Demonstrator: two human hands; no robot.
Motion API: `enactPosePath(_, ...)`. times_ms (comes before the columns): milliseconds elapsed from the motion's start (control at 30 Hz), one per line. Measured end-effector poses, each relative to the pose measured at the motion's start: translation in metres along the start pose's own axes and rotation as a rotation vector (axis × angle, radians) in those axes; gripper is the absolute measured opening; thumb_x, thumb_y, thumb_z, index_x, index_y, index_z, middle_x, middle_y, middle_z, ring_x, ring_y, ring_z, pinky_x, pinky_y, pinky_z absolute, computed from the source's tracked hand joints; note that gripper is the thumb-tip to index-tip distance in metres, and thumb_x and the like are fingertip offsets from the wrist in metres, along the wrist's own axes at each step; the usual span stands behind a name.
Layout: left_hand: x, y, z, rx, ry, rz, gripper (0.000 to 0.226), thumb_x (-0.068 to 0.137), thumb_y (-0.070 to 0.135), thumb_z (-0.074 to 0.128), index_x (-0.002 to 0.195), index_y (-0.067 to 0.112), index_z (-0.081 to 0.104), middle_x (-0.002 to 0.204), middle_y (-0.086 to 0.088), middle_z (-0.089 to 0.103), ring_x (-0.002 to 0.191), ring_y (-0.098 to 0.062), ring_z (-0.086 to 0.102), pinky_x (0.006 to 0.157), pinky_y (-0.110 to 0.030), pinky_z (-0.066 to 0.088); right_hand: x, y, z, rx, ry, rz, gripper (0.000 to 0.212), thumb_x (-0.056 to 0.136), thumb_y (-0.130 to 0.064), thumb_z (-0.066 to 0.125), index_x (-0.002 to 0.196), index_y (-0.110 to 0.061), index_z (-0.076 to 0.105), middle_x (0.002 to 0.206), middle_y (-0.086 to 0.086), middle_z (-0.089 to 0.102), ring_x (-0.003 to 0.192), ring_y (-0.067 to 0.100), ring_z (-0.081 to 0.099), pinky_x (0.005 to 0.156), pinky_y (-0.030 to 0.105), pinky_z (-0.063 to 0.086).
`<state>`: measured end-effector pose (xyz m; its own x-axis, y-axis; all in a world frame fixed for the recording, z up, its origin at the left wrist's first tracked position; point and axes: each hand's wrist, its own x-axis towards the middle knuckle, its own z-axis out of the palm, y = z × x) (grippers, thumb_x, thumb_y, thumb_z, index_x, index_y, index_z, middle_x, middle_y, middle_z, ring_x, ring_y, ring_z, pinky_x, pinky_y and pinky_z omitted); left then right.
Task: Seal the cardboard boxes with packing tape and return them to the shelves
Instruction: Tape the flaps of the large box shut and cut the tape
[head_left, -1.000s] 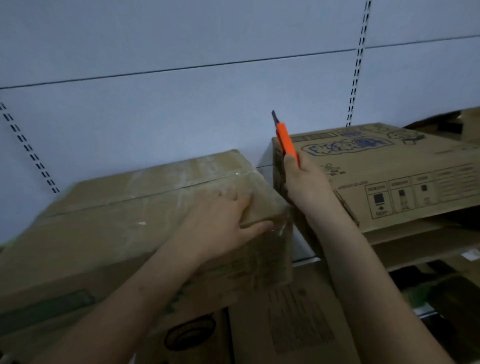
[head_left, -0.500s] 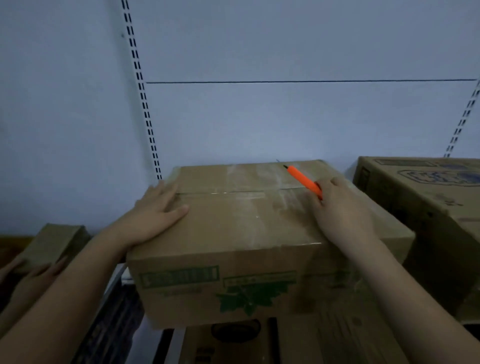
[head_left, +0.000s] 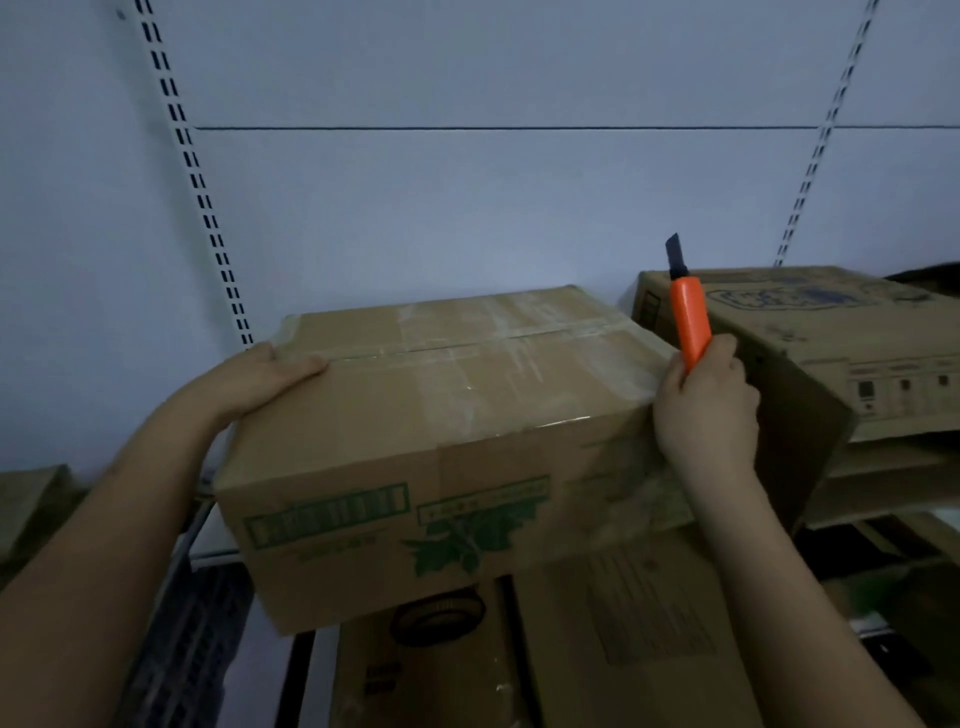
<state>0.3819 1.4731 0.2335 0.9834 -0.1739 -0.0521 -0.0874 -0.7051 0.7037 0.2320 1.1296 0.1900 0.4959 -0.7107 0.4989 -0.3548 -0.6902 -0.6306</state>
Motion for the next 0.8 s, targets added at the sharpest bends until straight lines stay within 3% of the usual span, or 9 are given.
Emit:
enactPosePath(67, -0.003, -0.002, 0.000, -0.006, 0.024, -0.014, 0.064, 0.095, 0.050, 0.055, 0.140, 0.005, 0.045, 0.122, -0.010, 0.053, 0.096, -0.024, 0.057, 0.085, -0.031, 0.037, 0.000, 0.001, -0.001, -0.025, -0.003, -0.009, 0.037, 0.104, -0.033, 0.042, 0.131, -0.008, 0.040, 0.118, 0.019, 0.055, 0.105, 0.043, 0.055, 0.079, 0.047, 0.049)
enactPosePath(167, -0.014, -0.001, -0.003, -0.027, 0.029, -0.066, 0.078, 0.092, 0.053, 0.058, 0.147, 0.001, 0.038, 0.144, -0.020, 0.048, 0.121, -0.037, 0.053, 0.089, -0.039, 0.039, -0.002, 0.005, -0.001, -0.010, 0.005, -0.026, 0.041, 0.104, -0.032, 0.042, 0.135, -0.006, 0.039, 0.123, 0.020, 0.055, 0.109, 0.045, 0.053, 0.082, 0.047, 0.046)
enactPosePath(300, -0.046, -0.001, -0.003, -0.102, 0.017, -0.155, 0.070, 0.090, 0.052, 0.064, 0.133, -0.002, 0.050, 0.117, -0.020, 0.058, 0.085, -0.031, 0.059, 0.082, -0.043, 0.046, -0.003, 0.020, -0.007, 0.096, -0.052, -0.083, 0.037, 0.103, -0.028, 0.043, 0.133, -0.007, 0.039, 0.114, 0.019, 0.057, 0.102, 0.044, 0.056, 0.083, 0.055, 0.051)
enactPosePath(367, -0.068, -0.004, -0.005, -0.111, 0.034, -0.208, 0.073, 0.085, 0.053, 0.069, 0.127, -0.005, 0.055, 0.113, -0.020, 0.062, 0.084, -0.031, 0.062, 0.074, -0.042, 0.050, -0.002, 0.026, -0.009, 0.210, -0.100, -0.070, 0.026, 0.103, -0.025, 0.044, 0.123, -0.010, 0.041, 0.112, 0.018, 0.056, 0.102, 0.043, 0.056, 0.086, 0.058, 0.050)
enactPosePath(433, -0.094, -0.005, -0.006, -0.144, 0.056, -0.218, 0.071, 0.082, 0.051, 0.073, 0.121, -0.007, 0.058, 0.110, -0.022, 0.064, 0.086, -0.033, 0.064, 0.061, -0.038, 0.053, -0.005, 0.026, -0.009, 0.321, -0.120, -0.013, 0.027, 0.103, -0.020, 0.044, 0.126, -0.006, 0.041, 0.132, 0.024, 0.049, 0.123, 0.045, 0.047, 0.103, 0.059, 0.041)
enactPosePath(533, -0.136, -0.001, 0.005, -0.124, 0.074, -0.203, 0.059, 0.087, 0.045, 0.070, 0.113, -0.007, 0.062, 0.106, -0.022, 0.066, 0.080, -0.030, 0.064, 0.050, -0.033, 0.050, -0.023, 0.015, -0.018, 0.453, -0.160, 0.094, 0.046, 0.105, -0.014, 0.040, 0.145, 0.004, 0.026, 0.159, 0.028, 0.014, 0.147, 0.044, 0.018, 0.120, 0.052, 0.020)
enactPosePath(633, -0.175, 0.001, 0.020, -0.161, 0.076, -0.187, 0.058, 0.087, 0.050, 0.067, 0.110, -0.003, 0.064, 0.102, -0.017, 0.069, 0.080, -0.027, 0.067, 0.060, -0.032, 0.050, -0.058, 0.008, -0.029, 0.521, -0.313, 0.107, 0.060, 0.106, -0.022, 0.040, 0.154, -0.003, 0.010, 0.163, 0.022, 0.002, 0.144, 0.043, 0.026, 0.117, 0.049, 0.028)
enactPosePath(733, -0.205, -0.003, 0.036, -0.336, -0.020, -0.170, 0.076, 0.065, 0.066, 0.076, 0.115, 0.009, 0.069, 0.107, -0.012, 0.074, 0.094, -0.028, 0.072, 0.080, -0.041, 0.058, -0.103, 0.009, -0.041, 0.576, -0.448, 0.006, 0.051, 0.104, -0.028, 0.042, 0.148, -0.010, 0.021, 0.159, 0.023, 0.012, 0.129, 0.046, 0.044, 0.105, 0.054, 0.041)
enactPosePath(800, -0.218, -0.004, 0.049, -0.494, -0.050, -0.141, 0.076, 0.057, 0.060, 0.085, 0.118, 0.019, 0.069, 0.112, -0.006, 0.074, 0.104, -0.028, 0.071, 0.096, -0.049, 0.053, -0.122, 0.011, -0.051, 0.574, -0.511, -0.030, 0.039, 0.104, -0.027, 0.044, 0.139, -0.015, 0.031, 0.162, 0.022, 0.003, 0.123, 0.047, 0.049, 0.101, 0.056, 0.044)
